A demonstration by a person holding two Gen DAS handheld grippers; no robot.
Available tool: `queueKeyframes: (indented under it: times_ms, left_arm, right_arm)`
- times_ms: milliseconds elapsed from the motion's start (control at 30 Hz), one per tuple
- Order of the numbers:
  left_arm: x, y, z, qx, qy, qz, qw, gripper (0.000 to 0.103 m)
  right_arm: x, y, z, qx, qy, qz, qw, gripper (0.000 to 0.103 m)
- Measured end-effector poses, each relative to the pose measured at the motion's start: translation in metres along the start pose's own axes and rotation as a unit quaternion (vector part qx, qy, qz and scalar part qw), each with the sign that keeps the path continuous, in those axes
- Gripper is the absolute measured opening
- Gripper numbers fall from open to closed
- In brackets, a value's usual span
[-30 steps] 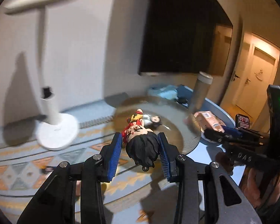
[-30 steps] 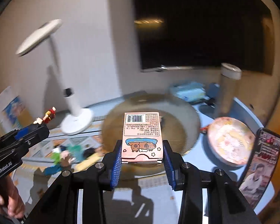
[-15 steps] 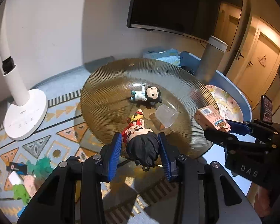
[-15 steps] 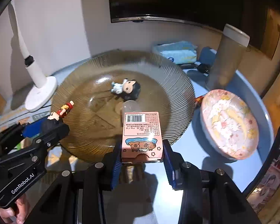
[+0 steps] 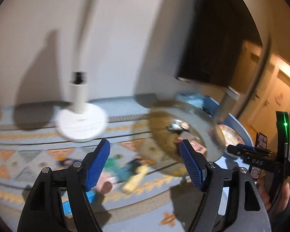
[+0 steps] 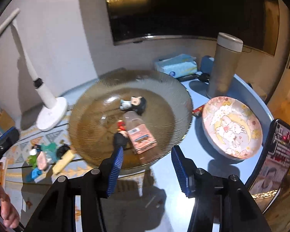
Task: Organize rigid objects
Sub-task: 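Carry both items over the amber bowl and open both tools to drop them, then move both tools back to the pile toward the blue lighter and yellow block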
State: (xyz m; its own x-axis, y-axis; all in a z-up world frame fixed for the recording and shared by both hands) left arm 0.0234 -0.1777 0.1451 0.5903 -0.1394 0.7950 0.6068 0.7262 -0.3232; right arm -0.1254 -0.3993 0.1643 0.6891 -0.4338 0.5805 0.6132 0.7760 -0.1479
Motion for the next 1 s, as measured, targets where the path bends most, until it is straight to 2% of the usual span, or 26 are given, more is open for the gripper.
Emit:
queueKeyframes:
  times_ms: [167,333,500,633,767,1000]
  left_arm:
    - [-0.014,0.052,0.072,0.053,-0.026,0.023,0.998,0.073]
    - [-0.039,0.097,0.102,0.068,-0.016,0.062,0.9956,0.073]
    - [-0.076,0.117,0.082,0.067,0.046,0.067,0.9945,0.073]
    - [-0.099,0.113,0.043,0.071,0.102,0.032,0.9916,0.073]
    - [-0.111,0.106,0.011,0.069,0.141,0.002,0.9875,0.073]
    - [-0.111,0.109,-0.022,0.06,0.166,-0.011,0.9842,0.072]
  right_arm:
    - [-0.002,0.036,0.032,0.049,-0.029,0.011,0.998,0.05]
    - [-0.014,0.088,0.051,0.104,-0.043,0.038,0.993,0.05]
    - [-0.044,0.13,0.023,0.134,0.009,0.063,0.989,0.05]
    - [-0.071,0.147,-0.017,0.141,0.072,0.063,0.985,0.05]
    - [-0.082,0.152,-0.048,0.14,0.115,0.051,0.982,0.05]
    - [-0.077,0.172,-0.078,0.118,0.122,0.053,0.984,0.05]
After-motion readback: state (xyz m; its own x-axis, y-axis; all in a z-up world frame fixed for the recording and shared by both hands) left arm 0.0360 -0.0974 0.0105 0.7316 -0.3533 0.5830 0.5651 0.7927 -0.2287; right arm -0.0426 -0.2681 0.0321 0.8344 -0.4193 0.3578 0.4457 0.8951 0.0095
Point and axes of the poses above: each gripper's, at about its wrist camera, not at the fingertips, and z roughly against the way its jaws point, y to its left, x to its top, the point moved 3 cm from there along -z, roughly the way its jaws point, and after that the axes turned 8 degrees about -x, right-handed, at the moved point
